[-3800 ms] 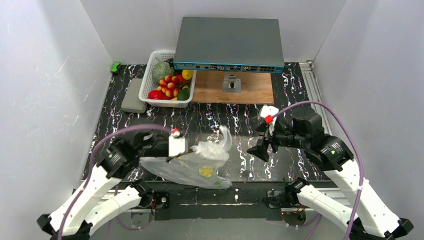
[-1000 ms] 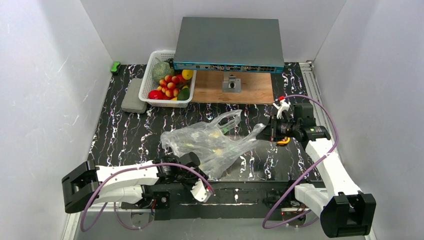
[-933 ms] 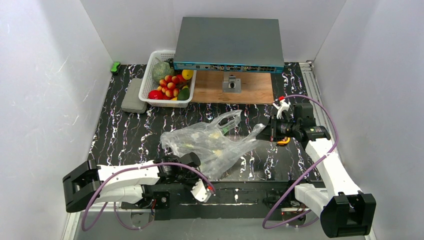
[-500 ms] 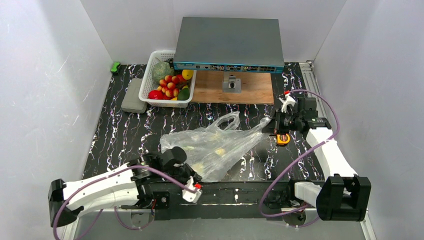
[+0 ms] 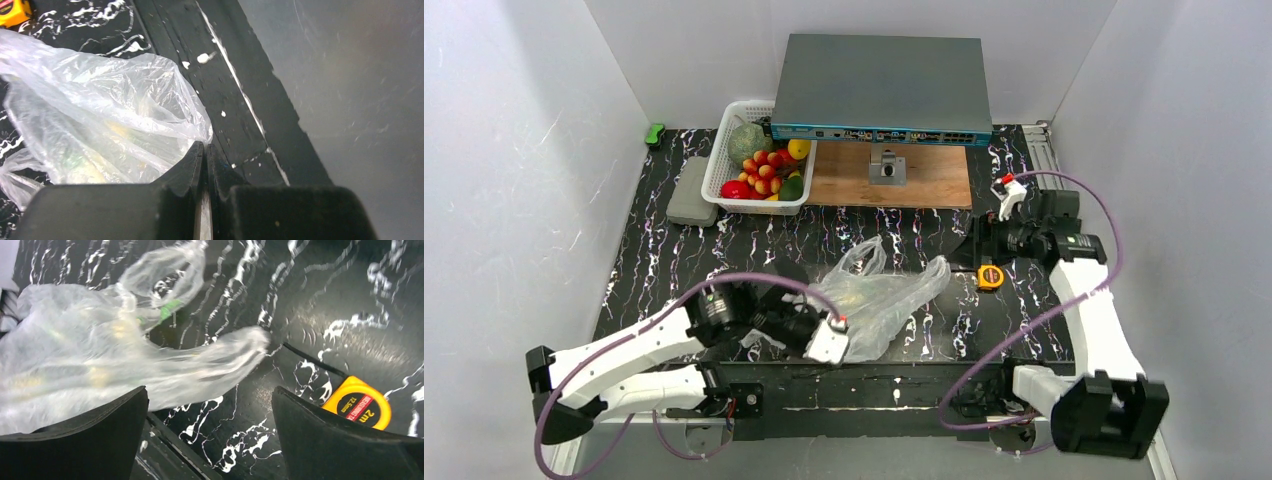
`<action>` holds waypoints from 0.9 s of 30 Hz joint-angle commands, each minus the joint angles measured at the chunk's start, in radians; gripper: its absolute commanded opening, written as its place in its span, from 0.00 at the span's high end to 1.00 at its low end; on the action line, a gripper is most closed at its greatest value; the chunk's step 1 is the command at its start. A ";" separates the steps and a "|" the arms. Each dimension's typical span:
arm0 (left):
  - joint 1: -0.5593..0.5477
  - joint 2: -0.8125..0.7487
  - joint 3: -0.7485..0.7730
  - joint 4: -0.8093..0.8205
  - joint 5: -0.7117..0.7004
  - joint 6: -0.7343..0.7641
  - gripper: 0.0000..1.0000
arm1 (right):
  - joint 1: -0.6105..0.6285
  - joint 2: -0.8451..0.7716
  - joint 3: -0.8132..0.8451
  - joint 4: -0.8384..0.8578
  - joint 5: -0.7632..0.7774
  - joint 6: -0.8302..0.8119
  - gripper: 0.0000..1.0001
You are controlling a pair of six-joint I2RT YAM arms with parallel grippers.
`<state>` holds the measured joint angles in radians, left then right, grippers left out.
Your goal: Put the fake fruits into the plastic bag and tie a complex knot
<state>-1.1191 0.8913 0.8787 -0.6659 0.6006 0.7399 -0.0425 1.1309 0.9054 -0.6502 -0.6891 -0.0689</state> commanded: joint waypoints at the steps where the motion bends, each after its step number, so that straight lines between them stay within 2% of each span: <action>1: 0.086 0.089 0.151 -0.020 0.143 -0.187 1.00 | -0.001 -0.226 0.092 -0.130 -0.117 -0.229 0.02; 3: 0.145 0.130 0.206 -0.038 0.195 -0.196 1.00 | 0.000 -0.312 0.125 -0.182 -0.157 -0.294 0.02; 5: 0.198 0.170 0.256 -0.049 0.247 -0.203 1.00 | 0.000 -0.382 0.148 -0.235 -0.267 -0.366 0.02; 8: 0.240 0.237 0.343 -0.064 0.327 -0.222 1.00 | 0.061 -0.475 0.126 -0.163 -0.380 -0.324 0.02; 11: 0.247 0.285 0.409 -0.047 0.375 -0.275 1.00 | 0.260 -0.517 0.079 0.013 -0.265 -0.238 0.02; 15: 0.254 0.322 0.464 -0.033 0.415 -0.317 1.00 | 0.581 -0.457 0.101 0.088 -0.078 -0.270 0.02; 19: 0.257 0.348 0.499 -0.001 0.433 -0.362 1.00 | 0.739 -0.374 0.125 0.161 -0.003 -0.285 0.02; 25: 0.286 0.375 0.530 0.086 0.456 -0.492 1.00 | 0.914 -0.298 0.110 0.214 0.067 -0.213 0.02; 27: 0.288 0.370 0.535 0.112 0.467 -0.511 1.00 | 0.944 -0.282 0.084 0.243 0.121 -0.205 0.08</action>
<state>-0.8448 1.2724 1.3746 -0.6224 1.0046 0.3187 0.8474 0.8433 1.0035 -0.5102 -0.6662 -0.3099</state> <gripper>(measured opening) 0.022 0.966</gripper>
